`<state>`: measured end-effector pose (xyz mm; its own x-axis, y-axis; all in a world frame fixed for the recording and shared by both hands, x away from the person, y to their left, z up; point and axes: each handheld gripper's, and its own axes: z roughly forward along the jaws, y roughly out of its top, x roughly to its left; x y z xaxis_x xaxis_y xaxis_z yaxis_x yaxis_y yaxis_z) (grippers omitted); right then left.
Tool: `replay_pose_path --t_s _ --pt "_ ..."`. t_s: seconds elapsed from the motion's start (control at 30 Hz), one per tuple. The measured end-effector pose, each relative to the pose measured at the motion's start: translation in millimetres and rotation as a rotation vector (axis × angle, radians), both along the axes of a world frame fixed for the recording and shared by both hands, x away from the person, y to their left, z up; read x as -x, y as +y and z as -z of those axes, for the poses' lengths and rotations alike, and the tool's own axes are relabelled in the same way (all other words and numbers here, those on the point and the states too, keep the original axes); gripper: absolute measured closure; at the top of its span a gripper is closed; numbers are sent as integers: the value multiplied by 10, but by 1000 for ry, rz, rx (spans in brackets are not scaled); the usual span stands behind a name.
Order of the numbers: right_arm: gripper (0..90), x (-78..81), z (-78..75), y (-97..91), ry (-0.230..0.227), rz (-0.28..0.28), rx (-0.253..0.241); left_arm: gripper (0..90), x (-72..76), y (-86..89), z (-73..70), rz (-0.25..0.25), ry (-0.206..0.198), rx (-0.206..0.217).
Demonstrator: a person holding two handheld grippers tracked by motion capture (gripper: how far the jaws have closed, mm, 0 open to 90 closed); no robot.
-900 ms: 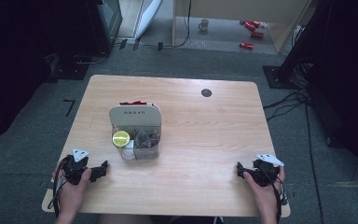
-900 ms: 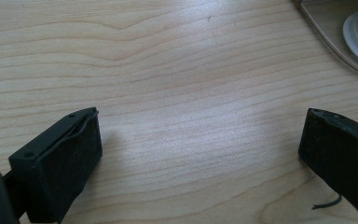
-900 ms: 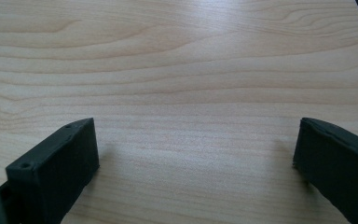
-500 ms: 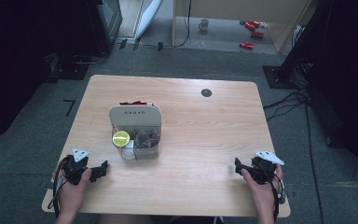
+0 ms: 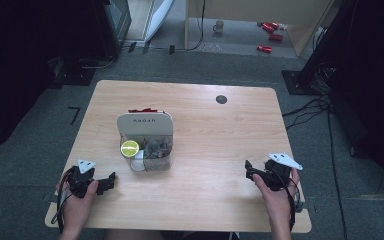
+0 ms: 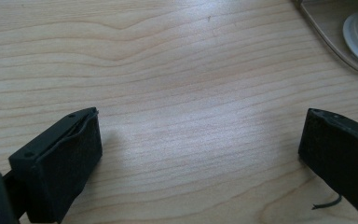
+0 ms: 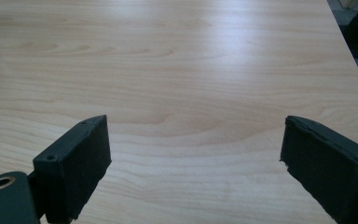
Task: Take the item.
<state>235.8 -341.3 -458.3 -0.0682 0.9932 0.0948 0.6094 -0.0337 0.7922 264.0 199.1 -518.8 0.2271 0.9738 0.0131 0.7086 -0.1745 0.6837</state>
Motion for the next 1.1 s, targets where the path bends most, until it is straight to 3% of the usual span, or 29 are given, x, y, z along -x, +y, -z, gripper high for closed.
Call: replay_pose_path --t_s 0.47,0.9,0.97,1.1 --pt "82 -282 -322 472 -38 -88 4 0 0 0 0 0 0 0" --pt "85 -472 -514 848 -72 -151 1 0 -1 -1 1 -1 -2 1" --pt "141 -489 -533 898 -81 -147 -3 0 -1 -2 2 -2 -3 2" --pt "140 -526 -555 968 -85 -155 -7 0 -2 0 1 -1 -3 0"
